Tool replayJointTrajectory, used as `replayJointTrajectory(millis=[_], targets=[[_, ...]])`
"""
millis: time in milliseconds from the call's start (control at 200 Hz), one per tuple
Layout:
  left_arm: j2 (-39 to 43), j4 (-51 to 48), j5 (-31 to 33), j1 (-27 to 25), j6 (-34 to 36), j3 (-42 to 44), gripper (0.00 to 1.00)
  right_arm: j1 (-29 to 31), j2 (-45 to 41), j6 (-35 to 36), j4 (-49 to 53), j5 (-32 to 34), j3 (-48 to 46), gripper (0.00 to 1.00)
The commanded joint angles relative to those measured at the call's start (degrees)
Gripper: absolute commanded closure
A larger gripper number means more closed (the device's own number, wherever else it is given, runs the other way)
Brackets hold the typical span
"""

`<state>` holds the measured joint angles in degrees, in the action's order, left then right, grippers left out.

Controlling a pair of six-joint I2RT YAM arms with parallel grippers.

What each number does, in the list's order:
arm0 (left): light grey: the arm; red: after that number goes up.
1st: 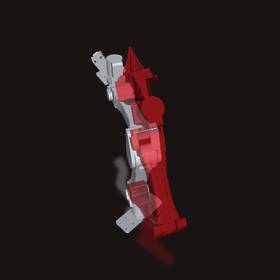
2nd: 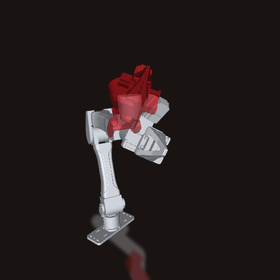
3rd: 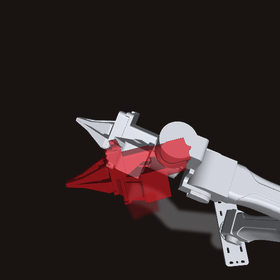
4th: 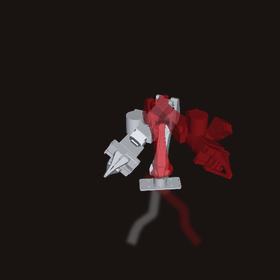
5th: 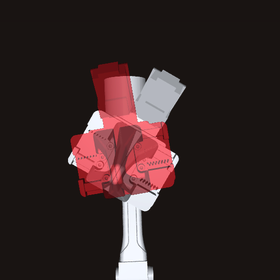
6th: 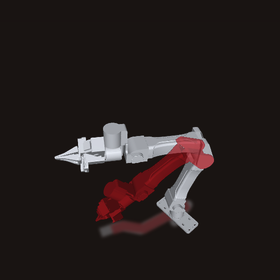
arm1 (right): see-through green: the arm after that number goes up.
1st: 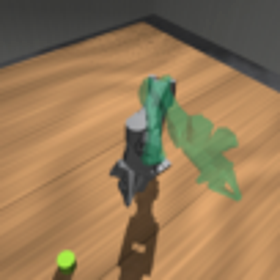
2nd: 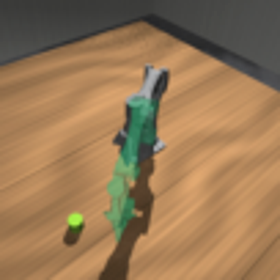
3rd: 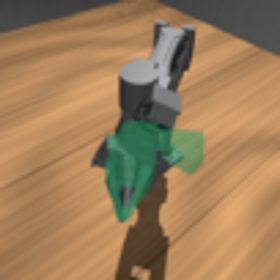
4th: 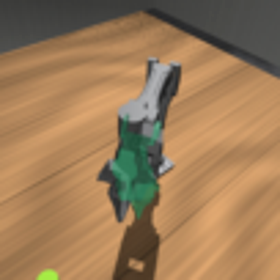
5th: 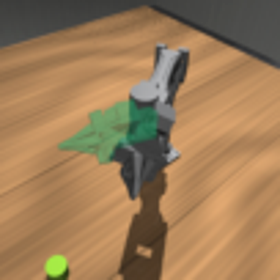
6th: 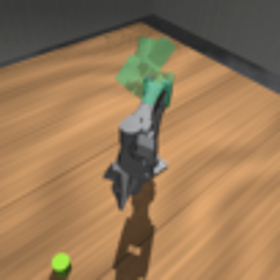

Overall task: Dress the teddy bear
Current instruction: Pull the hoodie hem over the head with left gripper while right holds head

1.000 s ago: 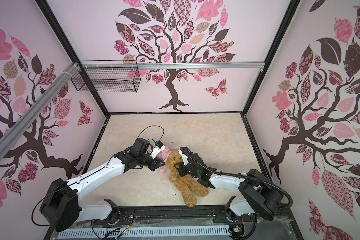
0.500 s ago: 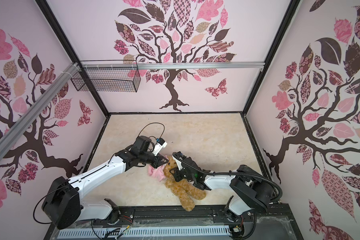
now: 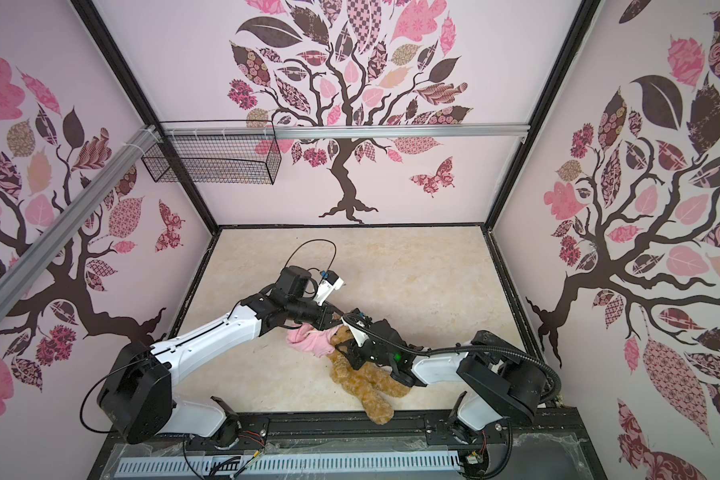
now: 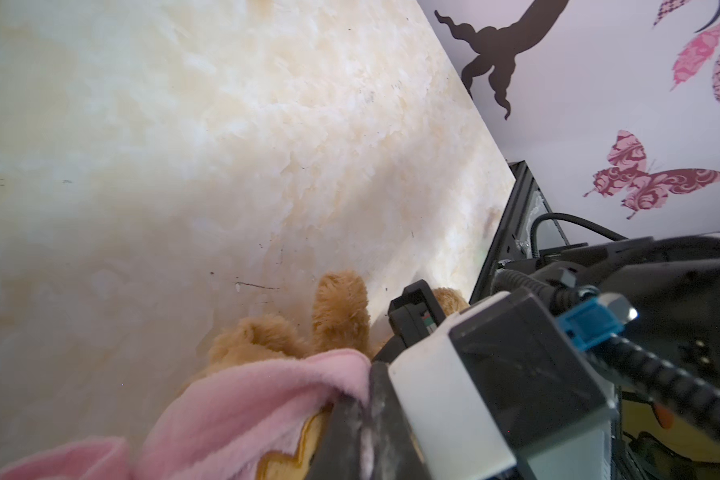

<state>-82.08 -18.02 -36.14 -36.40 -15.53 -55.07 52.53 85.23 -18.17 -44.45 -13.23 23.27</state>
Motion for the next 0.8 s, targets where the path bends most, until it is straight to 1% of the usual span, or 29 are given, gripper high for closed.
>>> replayJointTrajectory(millis=[0, 95, 225, 375, 420, 540, 690, 795], targets=[[-0.6, 2.6, -5.8, -0.4, -0.5, -2.0, 0.9, 0.7, -0.1, 3.2, -4.9, -1.9, 0.1, 0.83], [-0.5, 2.6, -8.6, -0.5, -1.2, -1.1, 0.87, 0.5, -0.5, 3.8, -7.9, -1.2, -1.0, 0.83], [0.2, 3.6, -12.2, -0.3, -3.0, 0.8, 0.82, -1.3, -1.0, 3.6, -12.2, -1.4, -2.7, 0.82], [2.1, 12.0, -16.3, 0.6, -9.5, 2.7, 0.76, -2.0, 0.8, 3.5, -14.2, -3.0, -2.6, 0.82], [2.3, 13.5, -16.9, 0.6, -10.5, 2.8, 0.74, -2.0, 1.4, 2.8, -15.6, -3.0, -2.8, 0.82], [2.2, 12.0, -16.3, 1.1, -9.6, 2.4, 0.69, -2.0, 1.6, 1.6, -18.5, -1.5, -3.9, 0.82], [3.1, 3.7, -11.2, 2.3, -4.1, -0.1, 0.61, -2.1, 1.1, 2.1, -18.2, -0.5, -4.6, 0.83], [4.3, 1.2, -8.9, 2.3, -1.9, -1.8, 0.54, -2.1, 1.5, 2.4, -18.5, 0.2, -5.6, 0.83]])
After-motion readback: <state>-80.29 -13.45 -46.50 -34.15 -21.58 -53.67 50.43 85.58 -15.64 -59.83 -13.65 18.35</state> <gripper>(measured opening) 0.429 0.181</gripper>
